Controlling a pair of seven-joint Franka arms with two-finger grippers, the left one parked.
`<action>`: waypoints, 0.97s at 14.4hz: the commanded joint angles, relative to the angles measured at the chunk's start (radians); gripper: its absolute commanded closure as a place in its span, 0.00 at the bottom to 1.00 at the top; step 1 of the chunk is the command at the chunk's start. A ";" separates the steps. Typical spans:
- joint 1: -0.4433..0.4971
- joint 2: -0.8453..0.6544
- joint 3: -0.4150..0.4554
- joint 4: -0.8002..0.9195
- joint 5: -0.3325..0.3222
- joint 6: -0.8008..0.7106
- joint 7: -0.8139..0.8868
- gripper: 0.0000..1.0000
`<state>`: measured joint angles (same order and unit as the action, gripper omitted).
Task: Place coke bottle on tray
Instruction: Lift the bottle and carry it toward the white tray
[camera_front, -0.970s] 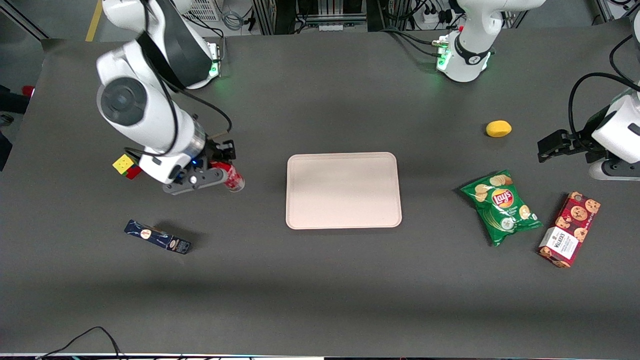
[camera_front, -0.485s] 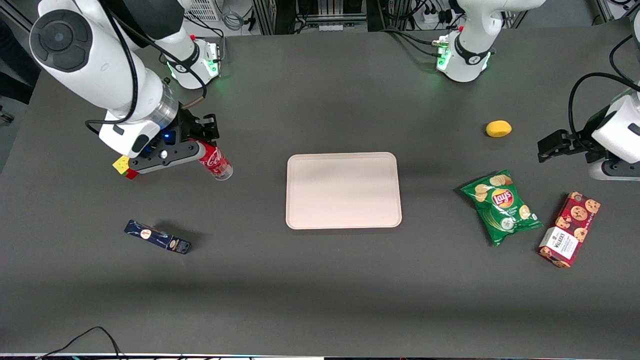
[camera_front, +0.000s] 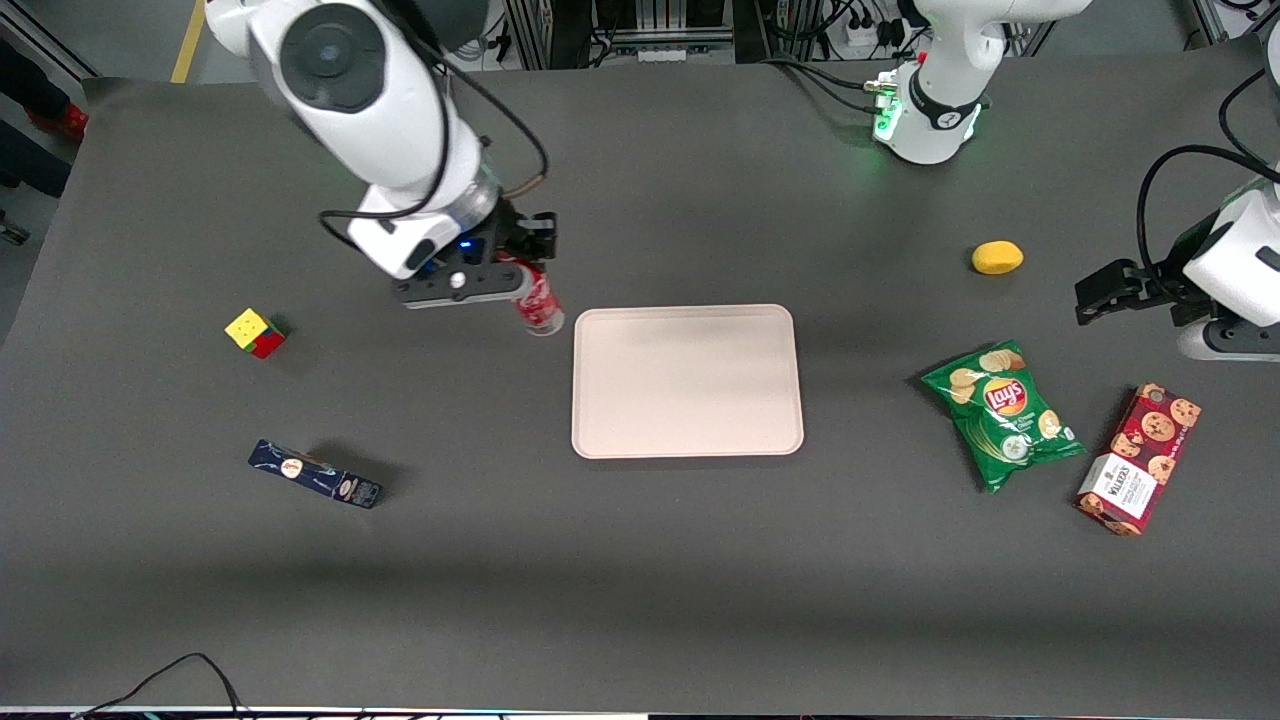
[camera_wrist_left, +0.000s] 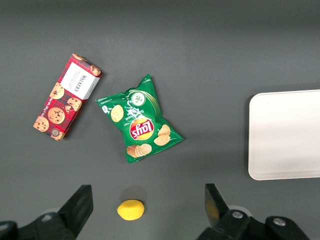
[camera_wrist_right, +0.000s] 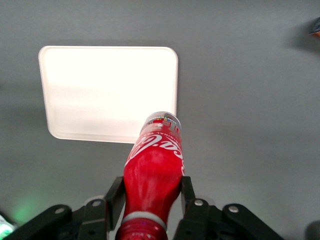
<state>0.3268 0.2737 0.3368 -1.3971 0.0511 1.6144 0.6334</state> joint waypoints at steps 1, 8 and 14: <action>0.035 0.071 0.024 0.032 -0.037 0.085 0.077 1.00; 0.060 0.238 0.028 -0.138 -0.131 0.372 0.085 1.00; 0.058 0.308 0.028 -0.157 -0.163 0.380 0.081 1.00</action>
<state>0.3857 0.5641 0.3601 -1.5583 -0.0968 1.9898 0.7174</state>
